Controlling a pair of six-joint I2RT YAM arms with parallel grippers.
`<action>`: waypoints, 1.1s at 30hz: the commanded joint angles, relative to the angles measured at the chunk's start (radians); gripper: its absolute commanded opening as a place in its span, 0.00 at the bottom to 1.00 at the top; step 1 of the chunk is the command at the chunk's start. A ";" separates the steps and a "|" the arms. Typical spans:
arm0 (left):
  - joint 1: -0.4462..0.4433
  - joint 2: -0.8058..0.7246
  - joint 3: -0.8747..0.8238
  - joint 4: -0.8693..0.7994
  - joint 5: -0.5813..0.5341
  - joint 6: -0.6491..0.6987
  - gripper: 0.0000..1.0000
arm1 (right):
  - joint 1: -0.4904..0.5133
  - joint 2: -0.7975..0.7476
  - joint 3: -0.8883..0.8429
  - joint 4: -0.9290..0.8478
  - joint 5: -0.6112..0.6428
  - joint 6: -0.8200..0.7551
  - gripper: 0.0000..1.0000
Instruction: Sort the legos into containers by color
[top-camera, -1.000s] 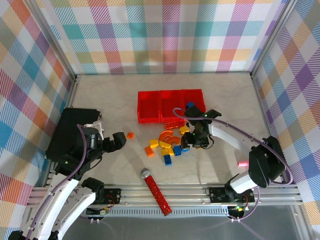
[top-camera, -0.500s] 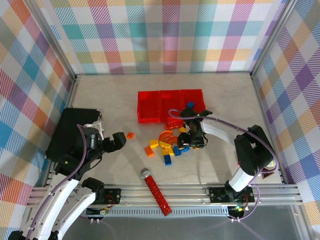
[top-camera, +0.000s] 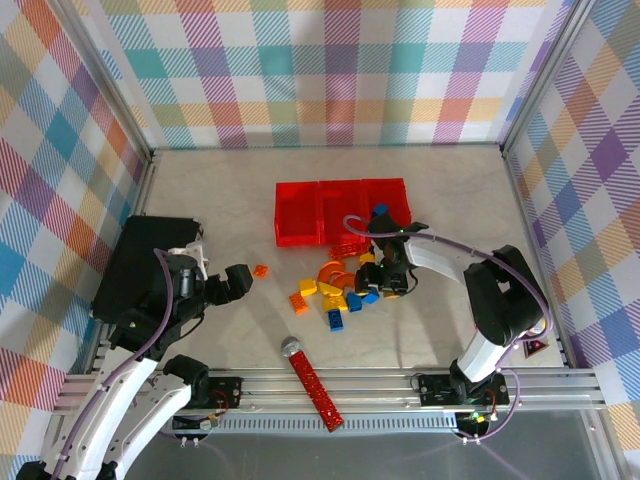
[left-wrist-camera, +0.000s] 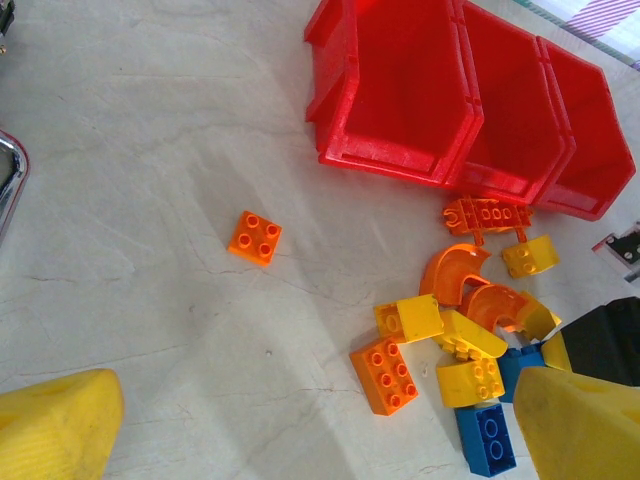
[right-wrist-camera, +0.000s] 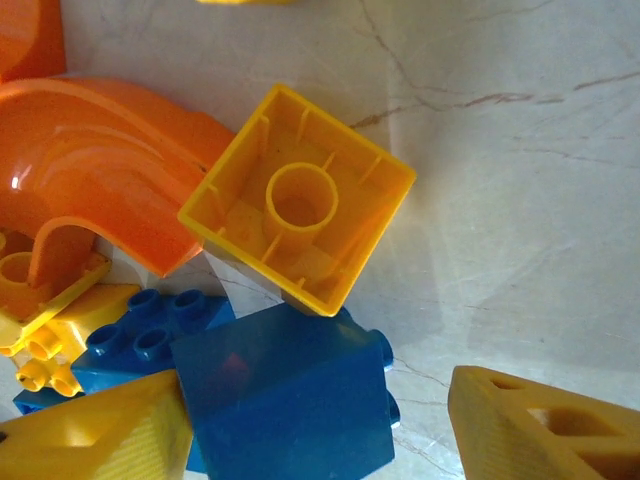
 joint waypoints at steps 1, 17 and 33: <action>-0.014 -0.005 0.020 -0.010 0.002 -0.002 1.00 | -0.006 0.020 -0.016 0.027 -0.039 0.008 0.67; -0.021 -0.003 0.016 -0.007 -0.003 -0.004 1.00 | -0.007 0.020 -0.008 -0.014 0.016 0.011 0.57; -0.024 0.002 0.003 0.011 0.002 -0.012 1.00 | 0.012 0.031 0.043 -0.112 0.132 0.006 0.58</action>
